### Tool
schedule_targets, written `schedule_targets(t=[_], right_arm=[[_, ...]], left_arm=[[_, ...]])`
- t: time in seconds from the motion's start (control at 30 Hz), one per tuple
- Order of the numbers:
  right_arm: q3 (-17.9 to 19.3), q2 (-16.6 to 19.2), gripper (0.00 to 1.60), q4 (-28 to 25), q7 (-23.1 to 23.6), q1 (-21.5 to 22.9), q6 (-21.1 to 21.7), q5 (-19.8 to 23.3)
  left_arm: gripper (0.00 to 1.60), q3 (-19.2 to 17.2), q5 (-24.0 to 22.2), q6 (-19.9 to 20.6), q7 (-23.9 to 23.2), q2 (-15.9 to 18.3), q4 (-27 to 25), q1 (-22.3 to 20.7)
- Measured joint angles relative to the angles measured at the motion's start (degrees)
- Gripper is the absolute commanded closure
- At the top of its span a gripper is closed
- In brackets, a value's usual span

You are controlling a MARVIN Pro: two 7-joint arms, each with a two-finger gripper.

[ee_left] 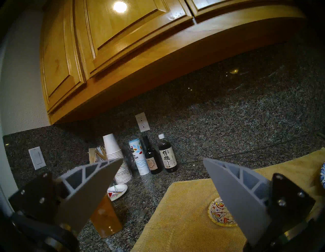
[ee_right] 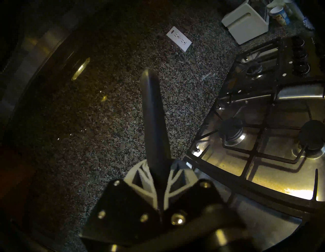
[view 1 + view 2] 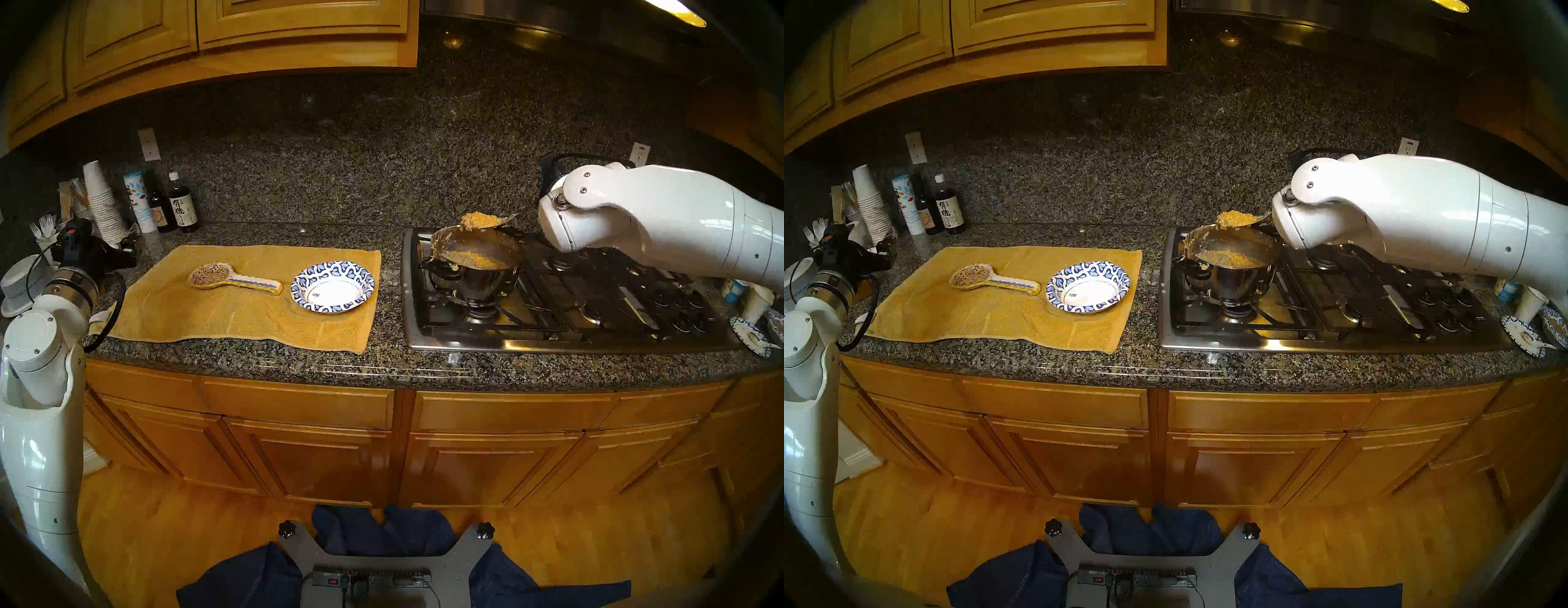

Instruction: Scoop oatmeal into bowl

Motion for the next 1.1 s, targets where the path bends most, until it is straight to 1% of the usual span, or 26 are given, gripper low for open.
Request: schedule_targets(t=[0.6, 1.1], right_arm=[[2.5, 1.2, 1.60, -1.9, -0.4, -1.2, 0.0, -2.5], [4.6, 1.6, 1.60, -2.2, -0.5, -3.1, 0.0, -3.9]], left_arm=[[0.00, 0.0, -0.1, -0.1, 0.1, 0.1, 0.0, 0.1], [0.00, 0.0, -0.2, -0.2, 0.1, 0.2, 0.0, 0.2]])
